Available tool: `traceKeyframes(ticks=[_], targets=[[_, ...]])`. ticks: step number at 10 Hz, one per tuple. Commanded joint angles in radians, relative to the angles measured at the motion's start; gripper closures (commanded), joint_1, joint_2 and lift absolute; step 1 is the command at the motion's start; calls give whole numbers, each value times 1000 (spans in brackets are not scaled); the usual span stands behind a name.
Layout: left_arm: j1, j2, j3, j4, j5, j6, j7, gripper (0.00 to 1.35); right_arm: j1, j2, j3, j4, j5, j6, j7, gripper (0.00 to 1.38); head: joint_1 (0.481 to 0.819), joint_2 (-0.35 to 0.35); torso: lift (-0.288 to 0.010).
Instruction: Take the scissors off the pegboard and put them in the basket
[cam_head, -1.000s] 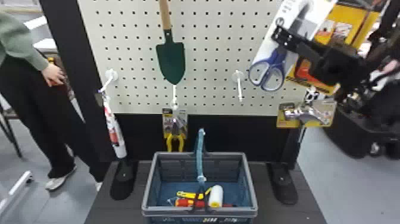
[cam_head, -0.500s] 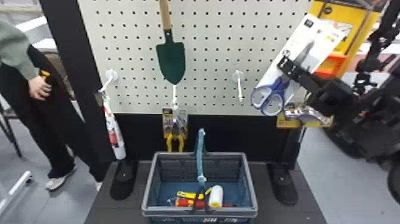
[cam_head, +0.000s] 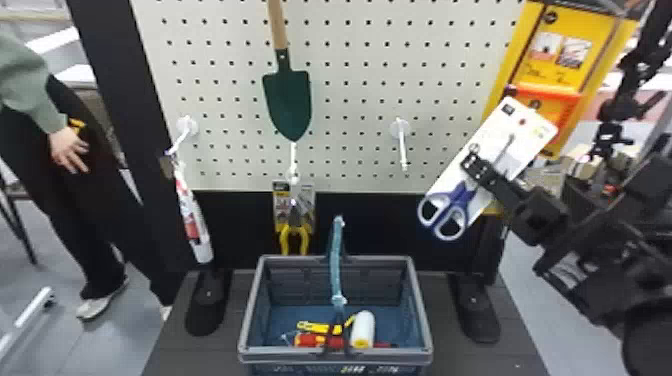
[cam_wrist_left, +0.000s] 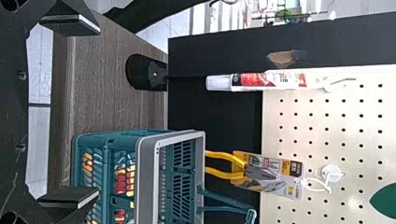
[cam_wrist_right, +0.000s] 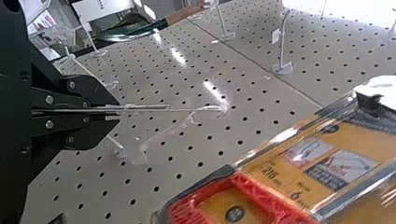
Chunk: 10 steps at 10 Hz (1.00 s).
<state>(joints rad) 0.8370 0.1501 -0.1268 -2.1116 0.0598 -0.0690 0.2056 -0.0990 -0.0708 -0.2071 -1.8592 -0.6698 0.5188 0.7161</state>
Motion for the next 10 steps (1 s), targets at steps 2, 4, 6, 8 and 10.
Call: traceKeyframes(ticks=[2,4,6,8,10], targets=[[-3,-1,-4,4,0,0,0,101,29,9,0,42,-7,-16,0,1286,549,0,-100],[-7,-7,-4,9,-3,2,-6,101,50,23,3,66,-10,-19,-1,1286,549,0,-100],[-10,-11,-4,12,-3,3,-9,102,67,32,31,113,-24,-40,-6,1286,549,0,-100],[-16,-11,-5,19,-2,2,-12,101,72,36,61,182,-47,-60,-12,1286,549,0,-100],[-18,-12,-5,24,0,-2,-14,101,72,37,86,231,-63,-79,-12,1286,549,0,-100]])
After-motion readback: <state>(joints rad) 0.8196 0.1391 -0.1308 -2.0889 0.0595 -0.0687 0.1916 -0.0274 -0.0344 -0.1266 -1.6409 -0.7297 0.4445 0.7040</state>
